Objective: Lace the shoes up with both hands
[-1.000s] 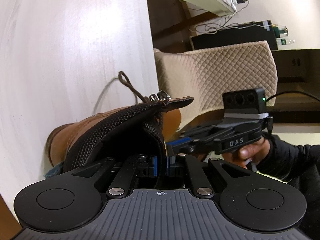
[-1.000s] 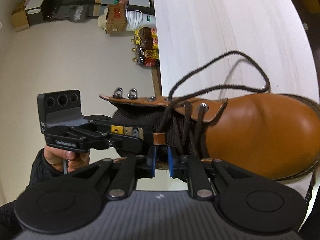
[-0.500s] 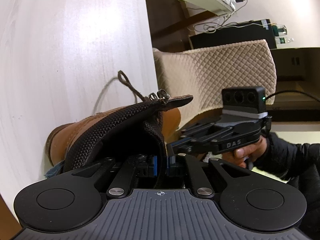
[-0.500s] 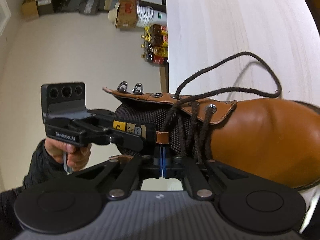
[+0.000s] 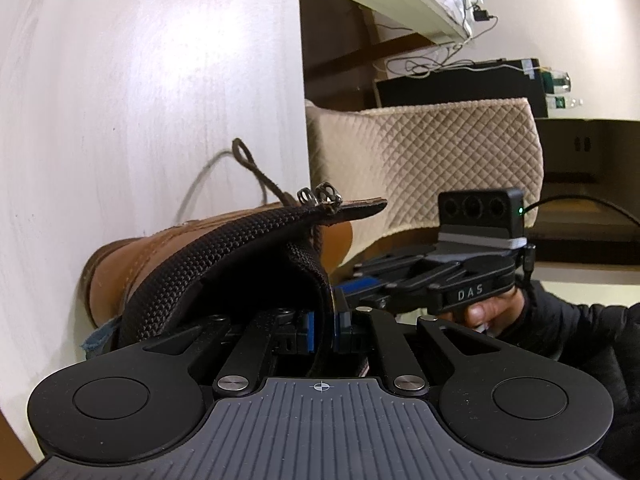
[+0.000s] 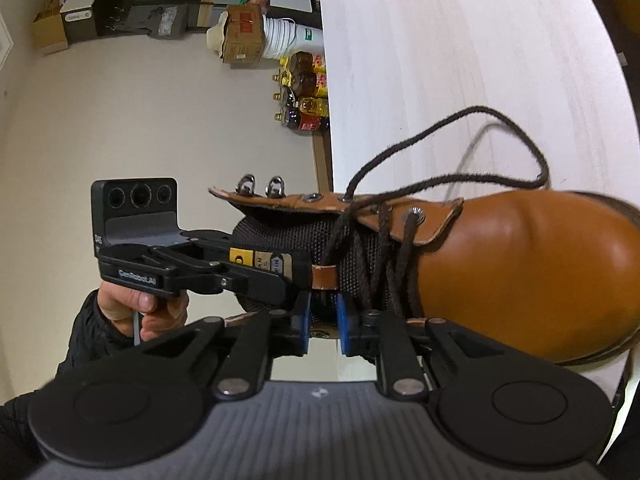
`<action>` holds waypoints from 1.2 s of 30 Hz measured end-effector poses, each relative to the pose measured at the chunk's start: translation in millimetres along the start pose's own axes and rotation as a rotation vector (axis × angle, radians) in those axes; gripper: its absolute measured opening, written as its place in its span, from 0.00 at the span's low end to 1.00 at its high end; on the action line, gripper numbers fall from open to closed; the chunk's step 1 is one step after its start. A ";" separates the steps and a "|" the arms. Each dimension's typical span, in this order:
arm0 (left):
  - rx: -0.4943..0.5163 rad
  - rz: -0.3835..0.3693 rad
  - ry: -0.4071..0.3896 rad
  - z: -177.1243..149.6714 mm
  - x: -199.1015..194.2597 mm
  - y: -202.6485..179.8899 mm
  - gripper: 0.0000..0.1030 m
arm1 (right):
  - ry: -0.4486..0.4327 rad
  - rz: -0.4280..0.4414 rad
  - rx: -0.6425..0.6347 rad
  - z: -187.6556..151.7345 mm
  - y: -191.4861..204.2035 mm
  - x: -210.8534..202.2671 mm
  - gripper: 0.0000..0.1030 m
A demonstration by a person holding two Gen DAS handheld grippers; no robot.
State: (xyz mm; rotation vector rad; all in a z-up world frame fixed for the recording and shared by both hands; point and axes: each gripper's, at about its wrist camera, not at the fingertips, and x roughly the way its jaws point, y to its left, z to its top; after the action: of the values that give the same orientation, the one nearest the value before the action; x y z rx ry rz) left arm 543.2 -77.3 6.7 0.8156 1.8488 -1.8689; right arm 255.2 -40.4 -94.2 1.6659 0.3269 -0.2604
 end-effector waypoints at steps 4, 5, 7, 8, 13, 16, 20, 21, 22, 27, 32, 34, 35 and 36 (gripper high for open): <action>0.001 -0.001 0.003 0.9 1.3 -1.2 0.08 | -0.021 0.039 0.008 -3.2 -6.5 0.9 0.17; 0.002 -0.001 0.005 1.1 1.8 -1.8 0.08 | -0.027 0.054 0.012 -4.2 -9.5 1.3 0.16; 0.003 -0.004 0.009 1.2 2.2 -2.4 0.08 | -0.029 0.079 0.014 -5.6 -15.3 1.4 0.03; 0.005 -0.004 0.010 1.0 2.0 -2.8 0.08 | -0.025 0.087 0.013 -5.9 -17.7 1.5 0.02; 0.022 0.009 0.024 3.3 4.1 -6.5 0.10 | 0.005 0.084 -0.021 -4.4 -14.0 -9.8 0.02; 0.033 0.019 0.029 5.0 5.7 -8.8 0.10 | 0.020 0.078 -0.034 -5.7 -11.1 -16.6 0.02; 0.031 0.026 0.020 3.2 4.4 -6.3 0.09 | 0.070 0.060 -0.054 -13.0 -8.7 -26.6 0.02; 0.033 0.025 0.021 3.1 4.7 -6.3 0.09 | 0.092 0.055 -0.061 -15.7 -9.2 -28.6 0.02; 0.035 0.024 0.022 3.1 4.9 -6.4 0.09 | 0.113 0.054 -0.067 -18.1 -10.3 -30.0 0.02; 0.036 0.024 0.025 2.4 4.0 -5.6 0.09 | 0.081 0.003 -0.067 -14.5 -12.1 -35.8 0.15; 0.045 0.030 0.025 2.4 5.2 -7.3 0.09 | 0.061 -0.007 -0.093 -1.6 -5.9 -28.3 0.16; 0.048 0.032 0.023 1.1 4.1 -6.3 0.09 | 0.064 -0.022 -0.127 2.5 -1.1 -22.5 0.16; 0.050 0.033 0.022 -0.8 2.2 -4.5 0.09 | 0.068 -0.025 -0.134 4.2 0.1 -19.4 0.16; 0.052 0.034 0.020 -1.7 1.7 -4.3 0.09 | 0.076 -0.029 -0.145 7.3 2.2 -13.4 0.16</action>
State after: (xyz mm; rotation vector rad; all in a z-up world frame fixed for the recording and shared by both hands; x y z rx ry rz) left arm 539.4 -75.2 8.9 0.8807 1.7932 -1.9019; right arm 243.6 -48.7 -88.2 1.5316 0.4179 -0.1906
